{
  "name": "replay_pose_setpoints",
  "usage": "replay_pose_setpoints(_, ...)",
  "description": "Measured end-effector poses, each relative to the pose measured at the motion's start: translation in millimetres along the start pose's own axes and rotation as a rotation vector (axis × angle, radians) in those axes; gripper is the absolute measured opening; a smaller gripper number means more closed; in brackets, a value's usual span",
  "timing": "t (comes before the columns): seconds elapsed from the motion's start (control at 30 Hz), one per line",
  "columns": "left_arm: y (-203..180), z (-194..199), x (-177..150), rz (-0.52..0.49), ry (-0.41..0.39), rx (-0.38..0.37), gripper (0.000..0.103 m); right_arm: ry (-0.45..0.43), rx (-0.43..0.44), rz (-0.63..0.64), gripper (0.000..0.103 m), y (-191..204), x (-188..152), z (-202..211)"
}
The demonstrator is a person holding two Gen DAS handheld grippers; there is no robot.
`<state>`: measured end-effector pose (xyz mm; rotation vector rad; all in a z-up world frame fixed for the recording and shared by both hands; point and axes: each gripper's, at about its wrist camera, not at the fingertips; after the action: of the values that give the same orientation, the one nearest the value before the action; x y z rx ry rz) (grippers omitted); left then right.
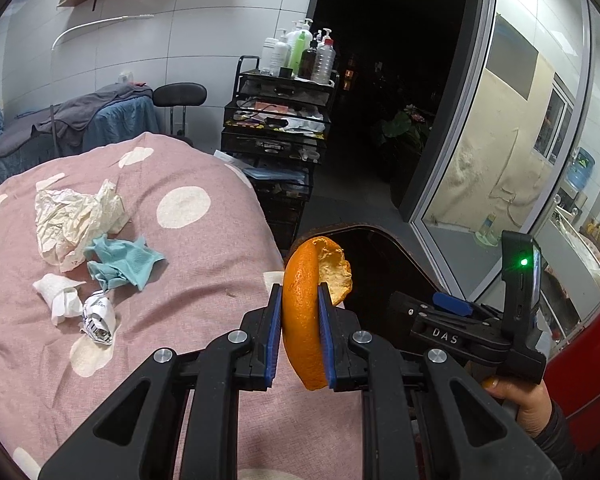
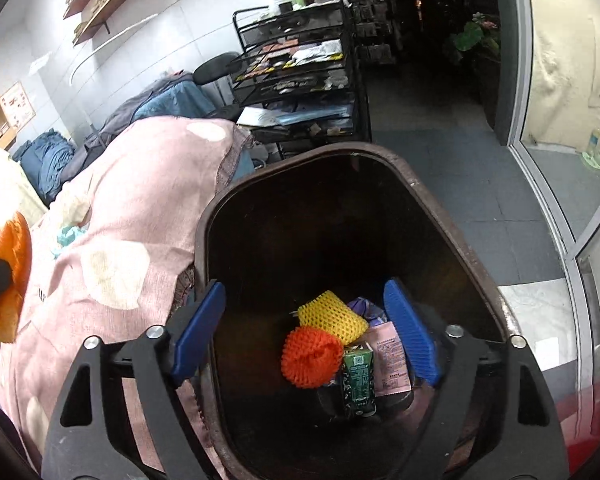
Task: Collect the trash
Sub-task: 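Carry the orange foam net over the bin and open the right gripper, then lower the orange peel into the bin and open the left gripper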
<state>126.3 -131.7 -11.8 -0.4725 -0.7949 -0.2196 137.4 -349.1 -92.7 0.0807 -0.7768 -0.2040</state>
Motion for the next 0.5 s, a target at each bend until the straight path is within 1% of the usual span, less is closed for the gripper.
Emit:
replay_pose_setpoints(0.2,-9.8,-9.2,1.3,-0.022,0.02,-0.015,0.018,-0.052,-0.028,-0.049,0.084,-12.0,5.1,15.2)
replay_pose_setpoints(0.37,-23.2,-20.1,2.7,-0.051,0.043,-0.033,0.018,-0.107,-0.085,-0.09,0.084,-26.5,10.1,31.4)
replay_pose_setpoints(0.5,-33.5,-33.5,3.4,-0.067,0.075,-0.052,0.018,-0.134,-0.114,-0.121,0.084,-36.6,15.3,39.0)
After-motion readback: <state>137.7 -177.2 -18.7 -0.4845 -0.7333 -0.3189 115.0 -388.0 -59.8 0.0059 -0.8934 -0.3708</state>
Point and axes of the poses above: each gripper's, at about its wrist camera, not at the fingertips, and z roughly against the way its jaws point, y to its left, x to its top, and after that the axes turned 11 degrees about z, right-handed
